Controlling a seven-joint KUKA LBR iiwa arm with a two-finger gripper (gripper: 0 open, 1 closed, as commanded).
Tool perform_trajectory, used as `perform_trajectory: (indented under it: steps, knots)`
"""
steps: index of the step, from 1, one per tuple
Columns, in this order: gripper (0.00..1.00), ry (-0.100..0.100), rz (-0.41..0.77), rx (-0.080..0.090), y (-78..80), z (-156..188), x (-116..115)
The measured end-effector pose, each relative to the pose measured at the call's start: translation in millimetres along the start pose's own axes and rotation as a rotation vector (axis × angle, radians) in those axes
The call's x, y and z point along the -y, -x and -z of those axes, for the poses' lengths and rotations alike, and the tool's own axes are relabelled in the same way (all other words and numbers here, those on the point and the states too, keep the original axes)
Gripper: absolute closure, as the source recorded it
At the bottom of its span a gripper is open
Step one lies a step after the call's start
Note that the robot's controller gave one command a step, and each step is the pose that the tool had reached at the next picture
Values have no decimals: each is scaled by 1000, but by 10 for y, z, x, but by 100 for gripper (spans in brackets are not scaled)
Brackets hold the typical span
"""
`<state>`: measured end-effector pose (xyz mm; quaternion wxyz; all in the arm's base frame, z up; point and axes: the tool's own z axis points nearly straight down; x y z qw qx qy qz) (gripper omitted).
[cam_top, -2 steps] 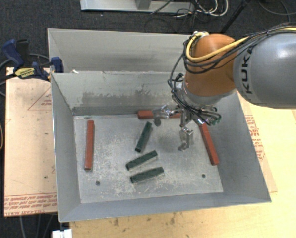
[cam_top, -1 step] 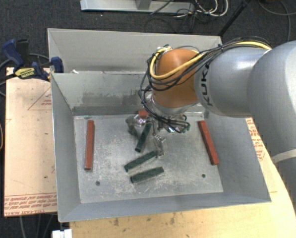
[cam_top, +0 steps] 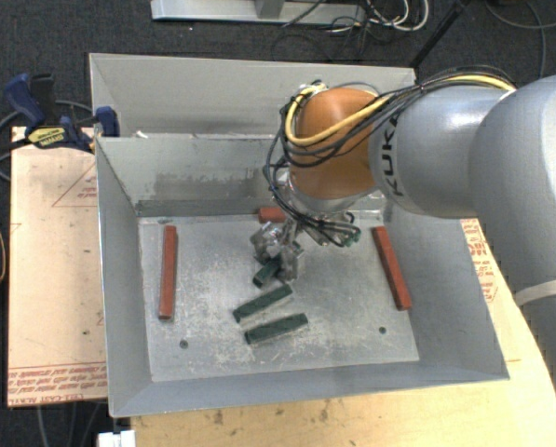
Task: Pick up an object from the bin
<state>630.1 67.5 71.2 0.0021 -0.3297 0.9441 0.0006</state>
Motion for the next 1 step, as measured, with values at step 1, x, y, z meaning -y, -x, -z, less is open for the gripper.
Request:
perform_trajectory:
  steps: [1]
  knots:
    - [100, -7, 24, 6, -242, 1432, 333]
